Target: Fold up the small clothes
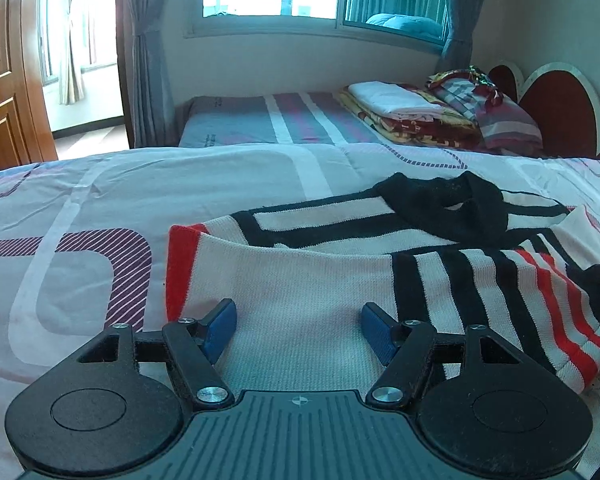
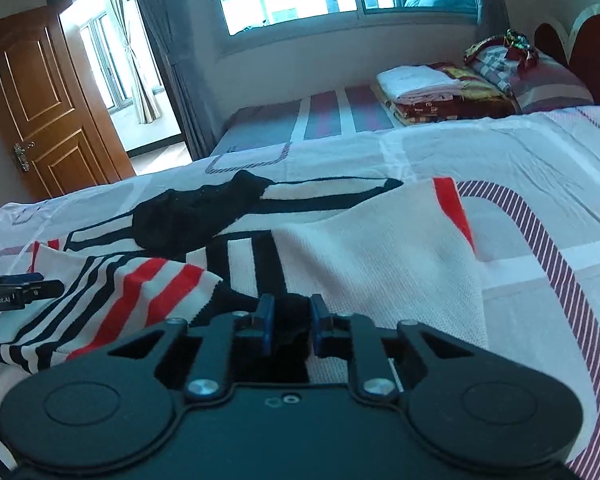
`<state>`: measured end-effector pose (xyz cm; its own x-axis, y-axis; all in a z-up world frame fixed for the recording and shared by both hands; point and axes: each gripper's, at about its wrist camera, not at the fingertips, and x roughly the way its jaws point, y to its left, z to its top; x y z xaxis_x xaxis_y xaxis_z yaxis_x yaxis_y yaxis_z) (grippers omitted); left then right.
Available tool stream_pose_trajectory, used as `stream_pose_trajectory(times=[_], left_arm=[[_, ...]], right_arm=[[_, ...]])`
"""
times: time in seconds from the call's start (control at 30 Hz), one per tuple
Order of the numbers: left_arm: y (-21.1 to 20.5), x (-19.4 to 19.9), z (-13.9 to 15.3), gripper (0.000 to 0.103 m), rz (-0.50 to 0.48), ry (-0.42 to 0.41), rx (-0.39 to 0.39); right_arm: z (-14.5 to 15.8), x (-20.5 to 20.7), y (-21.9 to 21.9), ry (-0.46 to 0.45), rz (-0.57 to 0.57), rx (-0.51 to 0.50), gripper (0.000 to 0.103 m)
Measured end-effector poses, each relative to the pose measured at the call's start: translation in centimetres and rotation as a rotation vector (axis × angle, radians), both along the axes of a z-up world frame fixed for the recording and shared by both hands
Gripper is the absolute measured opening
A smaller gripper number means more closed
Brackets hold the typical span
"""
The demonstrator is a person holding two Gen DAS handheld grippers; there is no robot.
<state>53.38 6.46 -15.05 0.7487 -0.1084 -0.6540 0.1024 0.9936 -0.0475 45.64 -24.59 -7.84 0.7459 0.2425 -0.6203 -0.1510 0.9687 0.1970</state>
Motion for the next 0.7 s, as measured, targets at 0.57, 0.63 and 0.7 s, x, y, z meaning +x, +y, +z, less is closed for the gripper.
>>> stream_pose_trajectory(times=[0.57,0.63,0.7], left_arm=[[0.7,-3.6,1.5,0.068,0.049,-0.034,-0.005],[0.8,-4.8,1.0,0.068,0.062,-0.018,-0.004],[0.6,-5.4,0.0,0.068,0.068,-0.013,0.041]], right_arm=[[-0.1,0.0,0.8,-0.010,-0.038,-0.063,0.029],[0.7,-0.8,0.4,-0.034,-0.032,-0.030,0.033],[1.0,-1.4,0.3,-0.020,-0.026,-0.018,0.039]])
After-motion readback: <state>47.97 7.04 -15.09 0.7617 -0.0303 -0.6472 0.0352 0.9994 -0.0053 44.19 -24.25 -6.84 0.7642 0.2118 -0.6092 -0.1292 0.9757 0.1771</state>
